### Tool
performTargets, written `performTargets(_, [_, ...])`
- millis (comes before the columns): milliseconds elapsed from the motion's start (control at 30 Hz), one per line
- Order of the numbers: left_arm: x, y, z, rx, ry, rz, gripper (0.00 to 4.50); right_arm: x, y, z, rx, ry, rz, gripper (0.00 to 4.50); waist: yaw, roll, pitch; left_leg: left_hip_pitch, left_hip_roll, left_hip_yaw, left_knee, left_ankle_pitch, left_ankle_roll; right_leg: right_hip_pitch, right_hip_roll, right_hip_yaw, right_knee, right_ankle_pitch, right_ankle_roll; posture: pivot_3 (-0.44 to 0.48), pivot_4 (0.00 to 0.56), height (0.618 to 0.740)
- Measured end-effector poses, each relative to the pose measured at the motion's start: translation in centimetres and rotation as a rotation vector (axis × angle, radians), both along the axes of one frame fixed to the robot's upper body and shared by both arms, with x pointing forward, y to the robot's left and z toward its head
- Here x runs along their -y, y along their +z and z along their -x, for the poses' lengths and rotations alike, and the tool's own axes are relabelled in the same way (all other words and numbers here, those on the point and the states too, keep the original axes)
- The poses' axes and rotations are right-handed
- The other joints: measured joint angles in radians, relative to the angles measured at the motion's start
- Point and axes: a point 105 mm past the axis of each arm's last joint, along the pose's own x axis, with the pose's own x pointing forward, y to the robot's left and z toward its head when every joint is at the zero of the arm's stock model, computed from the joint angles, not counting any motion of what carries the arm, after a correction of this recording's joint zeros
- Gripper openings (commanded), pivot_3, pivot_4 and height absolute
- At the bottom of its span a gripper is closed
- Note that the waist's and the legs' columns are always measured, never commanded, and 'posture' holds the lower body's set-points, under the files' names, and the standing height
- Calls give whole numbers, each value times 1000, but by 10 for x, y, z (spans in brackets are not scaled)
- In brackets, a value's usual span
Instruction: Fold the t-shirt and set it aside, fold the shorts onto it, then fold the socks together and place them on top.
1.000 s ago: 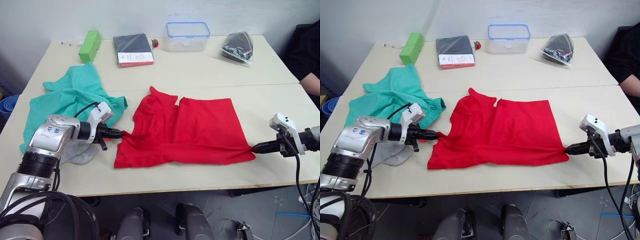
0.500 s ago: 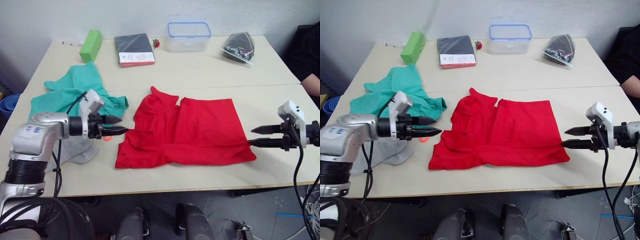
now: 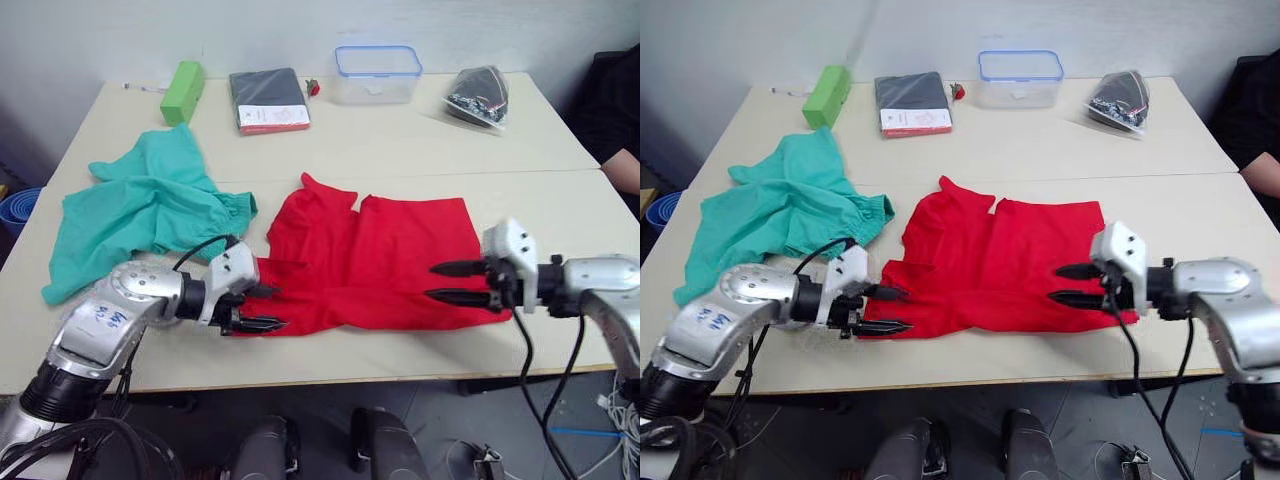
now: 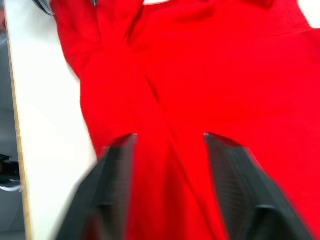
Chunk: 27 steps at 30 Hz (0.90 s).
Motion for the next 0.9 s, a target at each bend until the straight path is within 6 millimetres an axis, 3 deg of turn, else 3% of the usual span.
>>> performTargets(100, [-5, -10, -1, 10, 10, -34, 959, -5, -15, 7, -13, -3, 27, 0, 12, 0, 0, 0, 0, 0, 0, 0, 1, 0, -1, 0, 0, 0, 0, 0, 150, 740])
performTargets(200, [-8, -16, 4, -3, 1, -48, 55, -5, -30, 7, -14, -53, 54, 0, 11, -2, -1, 0, 0, 0, 0, -1, 1, 1, -1, 0, -1, 0, 0, 0, 150, 740])
performTargets(400, [-15, -27, 21, -31, -8, -68, 55, 20, -57, -1, -10, -226, 117, 0, 7, -4, -9, 4, 1, 0, -3, -1, 1, 2, -1, 0, -1, -1, -1, 0, 150, 740])
performTargets(500, [-17, -34, 35, -67, -16, -78, 55, 42, -64, 4, -20, -285, 143, 0, 8, -6, -14, 20, 1, -1, -11, -3, 0, 19, -1, -1, -12, -1, -2, 0, 150, 740])
performTargets(767, [-27, -41, 50, -101, 44, -75, 55, 107, -64, -1, 17, -497, 200, 0, 5, -5, -28, 26, 2, -1, -19, -7, -3, 24, -1, 0, -16, -2, -4, 0, 150, 740])
performTargets(900, [-31, -41, 49, -94, 65, -69, 55, 121, -59, 2, 11, -536, 149, 0, 6, -3, -28, 35, 3, -1, -28, -5, -7, 30, 0, -1, -20, -4, -7, 0, 150, 740])
